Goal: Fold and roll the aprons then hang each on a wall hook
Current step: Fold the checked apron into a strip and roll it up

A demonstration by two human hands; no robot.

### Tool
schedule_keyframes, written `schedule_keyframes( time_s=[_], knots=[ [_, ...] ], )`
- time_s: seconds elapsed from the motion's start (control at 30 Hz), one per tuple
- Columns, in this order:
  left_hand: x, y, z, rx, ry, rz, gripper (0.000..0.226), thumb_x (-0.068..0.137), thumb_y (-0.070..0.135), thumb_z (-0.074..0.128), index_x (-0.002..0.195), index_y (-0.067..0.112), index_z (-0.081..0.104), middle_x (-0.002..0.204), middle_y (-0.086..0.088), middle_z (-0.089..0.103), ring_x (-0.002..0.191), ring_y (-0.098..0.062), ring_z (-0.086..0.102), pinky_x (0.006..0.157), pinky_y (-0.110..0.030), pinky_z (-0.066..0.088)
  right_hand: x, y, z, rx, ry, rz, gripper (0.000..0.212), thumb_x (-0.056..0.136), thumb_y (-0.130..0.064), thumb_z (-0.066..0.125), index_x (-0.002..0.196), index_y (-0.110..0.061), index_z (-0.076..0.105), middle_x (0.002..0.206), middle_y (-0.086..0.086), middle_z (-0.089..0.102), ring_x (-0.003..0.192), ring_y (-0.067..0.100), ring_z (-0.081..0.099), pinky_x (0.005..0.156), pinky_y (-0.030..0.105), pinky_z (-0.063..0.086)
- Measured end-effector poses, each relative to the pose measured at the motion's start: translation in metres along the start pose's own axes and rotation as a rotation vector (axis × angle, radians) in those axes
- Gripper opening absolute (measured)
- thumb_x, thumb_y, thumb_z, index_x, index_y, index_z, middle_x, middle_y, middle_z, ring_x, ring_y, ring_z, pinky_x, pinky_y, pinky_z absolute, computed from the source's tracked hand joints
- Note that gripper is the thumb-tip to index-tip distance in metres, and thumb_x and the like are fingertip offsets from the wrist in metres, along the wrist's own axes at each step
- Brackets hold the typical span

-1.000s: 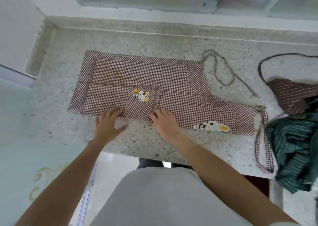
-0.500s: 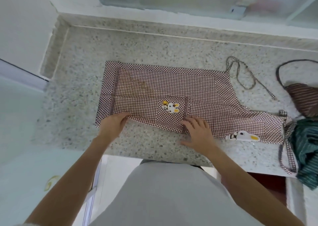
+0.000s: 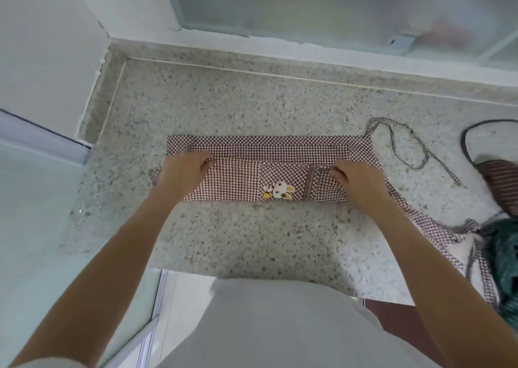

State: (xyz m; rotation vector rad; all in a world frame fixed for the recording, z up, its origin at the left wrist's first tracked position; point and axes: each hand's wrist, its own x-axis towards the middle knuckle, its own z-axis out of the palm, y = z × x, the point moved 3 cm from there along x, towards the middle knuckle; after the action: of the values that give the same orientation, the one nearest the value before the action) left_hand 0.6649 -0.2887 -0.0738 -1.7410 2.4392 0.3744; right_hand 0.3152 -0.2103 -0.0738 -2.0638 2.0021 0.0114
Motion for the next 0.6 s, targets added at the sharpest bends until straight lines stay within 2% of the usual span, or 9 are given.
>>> schedule_keyframes(
  time_s=[0.1, 0.17, 0.27, 0.43, 0.6],
  knots=[
    [0.041, -0.007, -0.002, 0.016, -0.049, -0.042, 0.034, 0.097, 0.032, 0.043, 0.12, 0.013, 0.059, 0.121, -0.013, 0.061, 0.112, -0.032, 0.055, 0.09, -0.04, 0.043, 0.04, 0.018, 0.004, 0.084, -0.017, 0.066, 0.025, 0.094, -0.03, 0.052, 0.101, -0.01, 0.065, 0.102, 0.009, 0.064, 0.09, 0.029, 0.06, 0.074, 0.036, 0.047],
    [0.057, -0.012, 0.007, -0.015, -0.119, -0.071, 0.037, 0.097, 0.034, 0.042, 0.124, 0.014, 0.057, 0.127, -0.012, 0.058, 0.117, -0.031, 0.052, 0.095, -0.041, 0.04, 0.056, 0.025, 0.009, 0.119, -0.047, 0.088, 0.025, 0.094, -0.027, 0.054, 0.1, -0.006, 0.066, 0.106, 0.012, 0.062, 0.094, 0.031, 0.058, 0.079, 0.038, 0.046],
    [0.07, -0.019, 0.017, -0.055, -0.137, -0.106, 0.037, 0.097, 0.034, 0.042, 0.125, 0.014, 0.056, 0.127, -0.011, 0.059, 0.116, -0.031, 0.053, 0.095, -0.041, 0.04, 0.077, 0.028, 0.011, 0.086, -0.092, 0.112, 0.027, 0.097, -0.025, 0.048, 0.106, -0.004, 0.061, 0.108, 0.015, 0.061, 0.095, 0.033, 0.058, 0.081, 0.039, 0.044],
    [0.077, -0.027, 0.019, -0.126, -0.075, -0.176, 0.036, 0.098, 0.032, 0.042, 0.125, 0.015, 0.059, 0.124, -0.012, 0.061, 0.113, -0.033, 0.056, 0.092, -0.04, 0.042, 0.108, 0.022, 0.011, -0.113, -0.14, 0.13, 0.033, 0.102, -0.03, 0.032, 0.115, -0.006, 0.05, 0.106, 0.016, 0.064, 0.094, 0.035, 0.061, 0.073, 0.037, 0.044],
    [0.079, -0.039, 0.016, -0.1, -0.031, -0.257, 0.034, 0.095, 0.041, 0.046, 0.119, 0.024, 0.064, 0.113, -0.008, 0.067, 0.103, -0.03, 0.061, 0.082, -0.036, 0.045, 0.133, 0.011, 0.012, -0.328, -0.188, 0.118, 0.036, 0.101, -0.036, 0.034, 0.113, -0.007, 0.05, 0.097, 0.012, 0.067, 0.087, 0.03, 0.064, 0.06, 0.03, 0.035]
  ],
)
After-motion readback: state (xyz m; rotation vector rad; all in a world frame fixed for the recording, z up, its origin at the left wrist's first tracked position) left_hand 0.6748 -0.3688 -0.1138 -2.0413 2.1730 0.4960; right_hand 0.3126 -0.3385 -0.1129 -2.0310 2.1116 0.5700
